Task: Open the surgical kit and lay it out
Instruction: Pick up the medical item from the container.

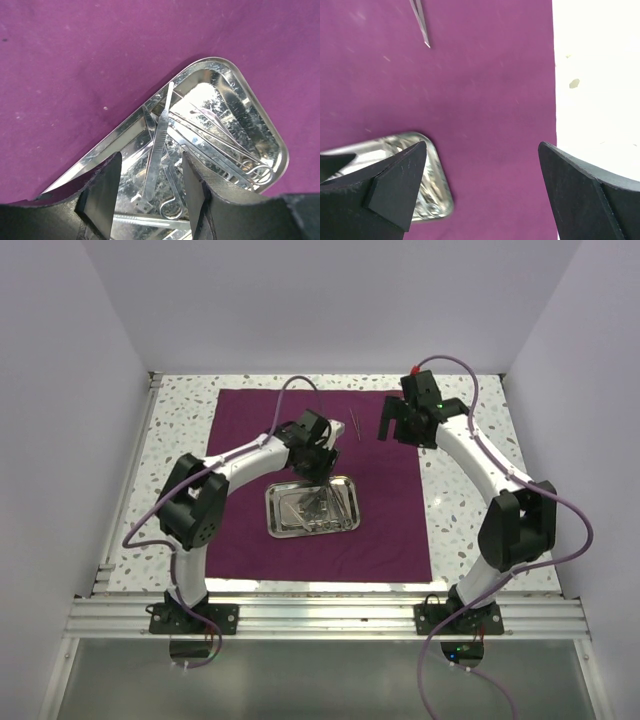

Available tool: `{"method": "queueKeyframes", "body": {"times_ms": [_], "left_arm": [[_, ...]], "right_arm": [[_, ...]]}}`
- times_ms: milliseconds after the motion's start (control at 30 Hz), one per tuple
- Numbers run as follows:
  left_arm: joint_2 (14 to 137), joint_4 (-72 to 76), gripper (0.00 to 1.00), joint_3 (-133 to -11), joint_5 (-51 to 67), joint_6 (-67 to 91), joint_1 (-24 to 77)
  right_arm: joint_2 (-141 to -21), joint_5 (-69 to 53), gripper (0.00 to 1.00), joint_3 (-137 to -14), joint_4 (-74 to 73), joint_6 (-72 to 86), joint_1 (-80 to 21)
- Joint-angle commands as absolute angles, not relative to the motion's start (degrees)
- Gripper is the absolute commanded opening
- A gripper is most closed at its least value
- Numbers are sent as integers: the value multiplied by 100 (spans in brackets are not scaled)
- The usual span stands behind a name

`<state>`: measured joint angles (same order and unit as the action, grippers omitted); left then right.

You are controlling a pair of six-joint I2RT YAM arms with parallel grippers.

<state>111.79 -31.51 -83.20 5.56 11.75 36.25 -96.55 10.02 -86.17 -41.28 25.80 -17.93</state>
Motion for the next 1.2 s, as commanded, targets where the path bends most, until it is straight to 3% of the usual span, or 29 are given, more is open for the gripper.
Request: {"method": "queueKeyframes", "body": {"times_ms": [0,233,500,600,633,833,1167], "left_arm": [[11276,-2830,55,-8262,457,984,3762],[11575,-2733,54,-8209,229,967,3797],[11900,-2690,43,-8148,-113,984,3814],[11953,-2637,33,-8086,-79,976,3814],[11971,-2628,24,-8086,-53,976,3814],[11988,-2663,0,-8130,132,967,3814],[11593,-3480,0,-9043,-113,976,3806]], "right_arm": [[-9440,1187,97,-8359,-4271,2479,-1775],[-9422,1178,98,-8323,-4368,2435,-1784],[-9580,1151,97,-8525,-4517,2364,-1775],[-9615,1134,97,-8587,-4561,2347,-1775],[-9633,1134,97,-8596,-4570,2338,-1784],[-9720,1081,97,-8640,-4597,2320,-1775],[-9747,1072,97,-8710,-4588,2312,-1775]]}}
